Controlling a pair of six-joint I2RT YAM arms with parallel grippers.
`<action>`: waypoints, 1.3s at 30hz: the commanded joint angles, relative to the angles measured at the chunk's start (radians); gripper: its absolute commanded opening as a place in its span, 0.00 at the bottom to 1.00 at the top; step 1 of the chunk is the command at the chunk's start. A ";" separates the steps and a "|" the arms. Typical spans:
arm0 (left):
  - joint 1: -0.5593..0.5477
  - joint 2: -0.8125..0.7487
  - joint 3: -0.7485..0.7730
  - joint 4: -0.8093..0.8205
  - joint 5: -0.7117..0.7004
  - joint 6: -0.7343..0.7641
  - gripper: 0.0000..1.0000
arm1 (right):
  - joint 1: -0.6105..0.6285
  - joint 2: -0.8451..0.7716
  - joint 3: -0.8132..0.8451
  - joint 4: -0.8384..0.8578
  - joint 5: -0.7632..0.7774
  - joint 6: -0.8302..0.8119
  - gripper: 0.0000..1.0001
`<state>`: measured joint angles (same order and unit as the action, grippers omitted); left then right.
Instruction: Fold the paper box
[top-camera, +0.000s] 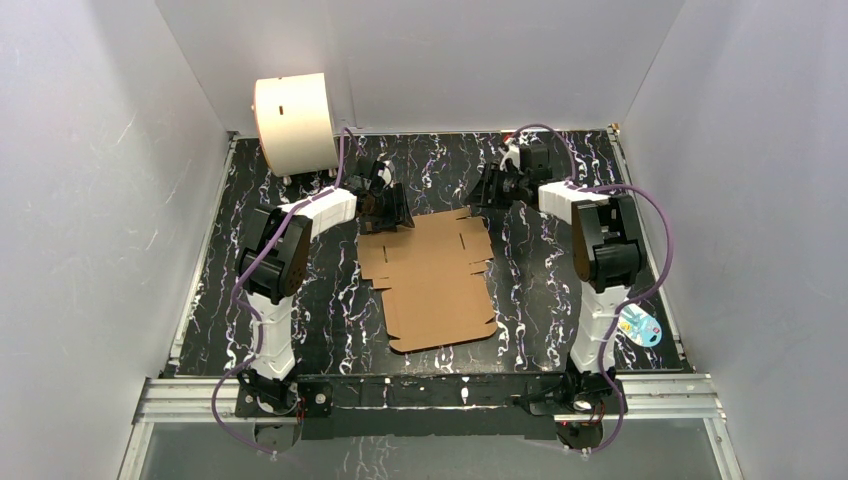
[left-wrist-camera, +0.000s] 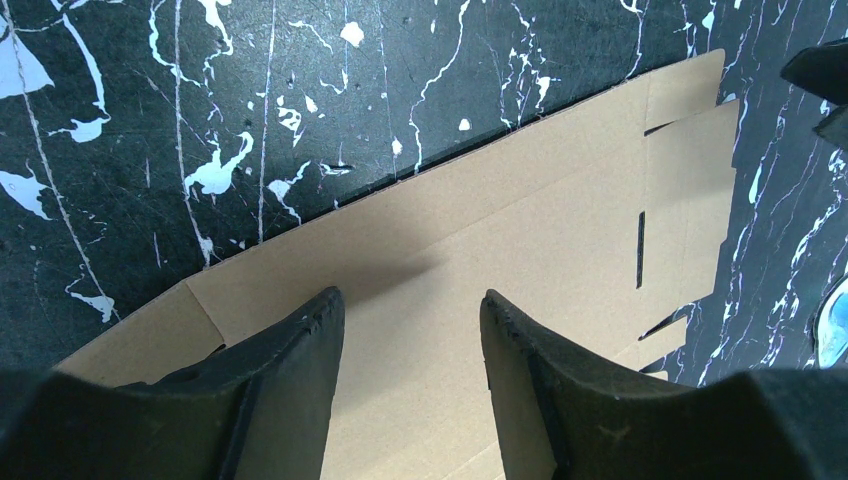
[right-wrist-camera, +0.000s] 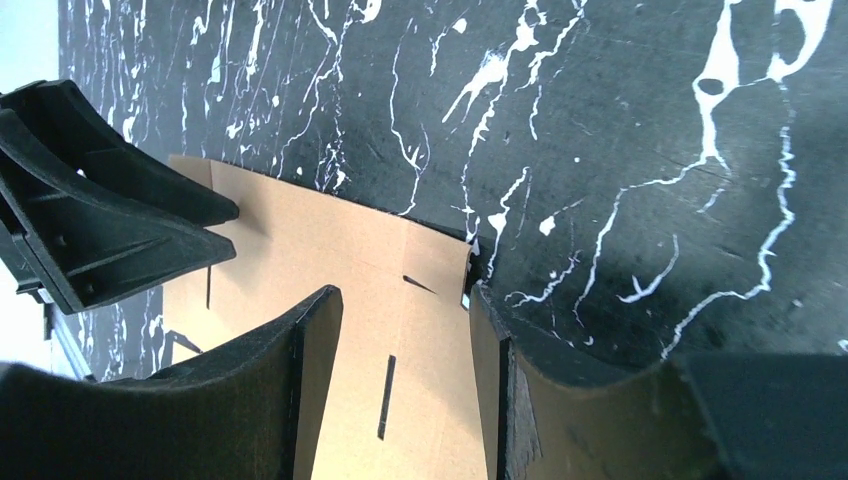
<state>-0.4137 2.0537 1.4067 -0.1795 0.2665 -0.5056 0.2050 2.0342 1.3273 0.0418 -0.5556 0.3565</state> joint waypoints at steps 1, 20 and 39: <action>-0.003 0.025 -0.020 -0.043 0.003 0.013 0.51 | 0.001 0.037 0.008 0.073 -0.073 0.032 0.58; -0.002 0.034 -0.016 -0.043 0.016 0.009 0.51 | 0.000 0.127 0.029 0.061 -0.115 0.051 0.51; -0.002 0.037 -0.014 -0.040 0.025 0.002 0.51 | 0.175 0.040 0.145 -0.227 0.412 -0.119 0.15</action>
<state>-0.4122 2.0537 1.4067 -0.1795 0.2718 -0.5060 0.3004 2.1174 1.4158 -0.0681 -0.3985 0.3195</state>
